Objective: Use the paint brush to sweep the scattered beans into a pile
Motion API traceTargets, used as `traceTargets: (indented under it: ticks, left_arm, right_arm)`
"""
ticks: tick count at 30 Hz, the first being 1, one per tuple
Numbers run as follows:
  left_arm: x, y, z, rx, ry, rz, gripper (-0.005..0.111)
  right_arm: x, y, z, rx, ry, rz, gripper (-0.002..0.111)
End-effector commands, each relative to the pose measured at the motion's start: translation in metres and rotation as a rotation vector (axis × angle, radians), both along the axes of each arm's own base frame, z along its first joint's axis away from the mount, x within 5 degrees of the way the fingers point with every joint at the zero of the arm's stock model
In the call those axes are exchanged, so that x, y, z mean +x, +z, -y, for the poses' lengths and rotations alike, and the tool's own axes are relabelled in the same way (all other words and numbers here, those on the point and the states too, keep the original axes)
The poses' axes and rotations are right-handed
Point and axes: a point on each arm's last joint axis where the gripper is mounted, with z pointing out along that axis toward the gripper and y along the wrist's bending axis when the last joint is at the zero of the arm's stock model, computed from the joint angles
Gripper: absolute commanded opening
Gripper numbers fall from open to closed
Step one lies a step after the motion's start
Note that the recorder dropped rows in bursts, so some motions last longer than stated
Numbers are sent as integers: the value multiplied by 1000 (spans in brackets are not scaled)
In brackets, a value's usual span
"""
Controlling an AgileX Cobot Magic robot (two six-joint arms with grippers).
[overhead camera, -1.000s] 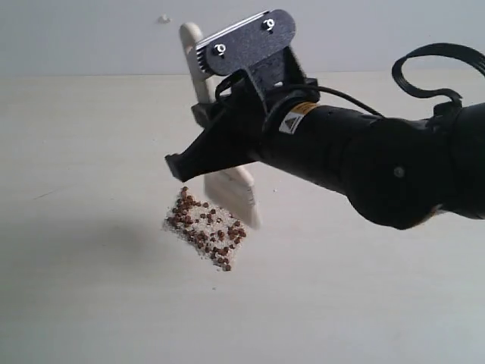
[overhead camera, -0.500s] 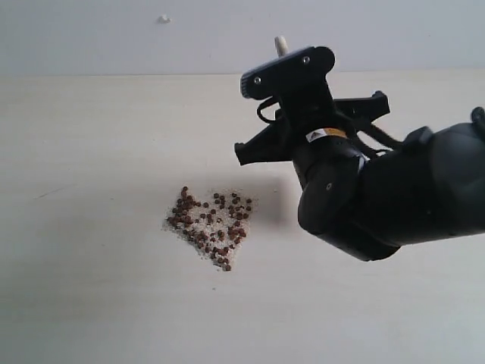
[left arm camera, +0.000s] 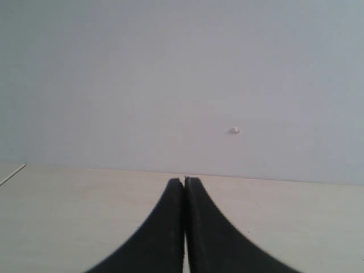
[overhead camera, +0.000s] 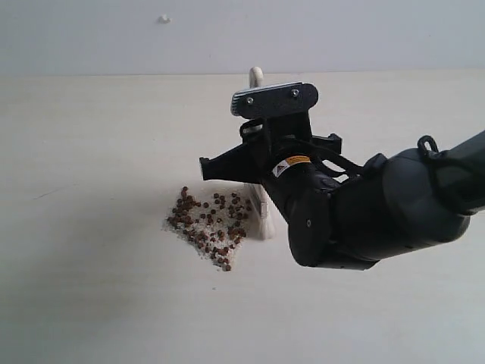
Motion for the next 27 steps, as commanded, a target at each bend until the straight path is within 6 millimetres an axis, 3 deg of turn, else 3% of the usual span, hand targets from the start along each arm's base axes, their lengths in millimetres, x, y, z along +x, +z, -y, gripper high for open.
traceTargets:
  ticks: [1,4,13,20,24,27]
  left_arm:
    - [0,-1,-1,-6,9,1,0]
    - [0,-1,-1,-6,9,1,0]
    - [0,-1,-1,-6,9,1,0]
    - [0,-1,-1,-6,9,1,0]
    - [0,-1,-1,-6,9,1,0]
    - [0,-1,-1,-6,9,1,0]
  right_arm:
    - [0,-1,-8,110,61,9,0]
    - [0,6,-8,132,67,39,0]
    - [-3,59,5,11,50,191,0]
    - [-1,43,-7,-252,220,334,0]
    - [0,24,-22,-322,415,477,0]
    - [9,12,-30,-347,460,486,0]
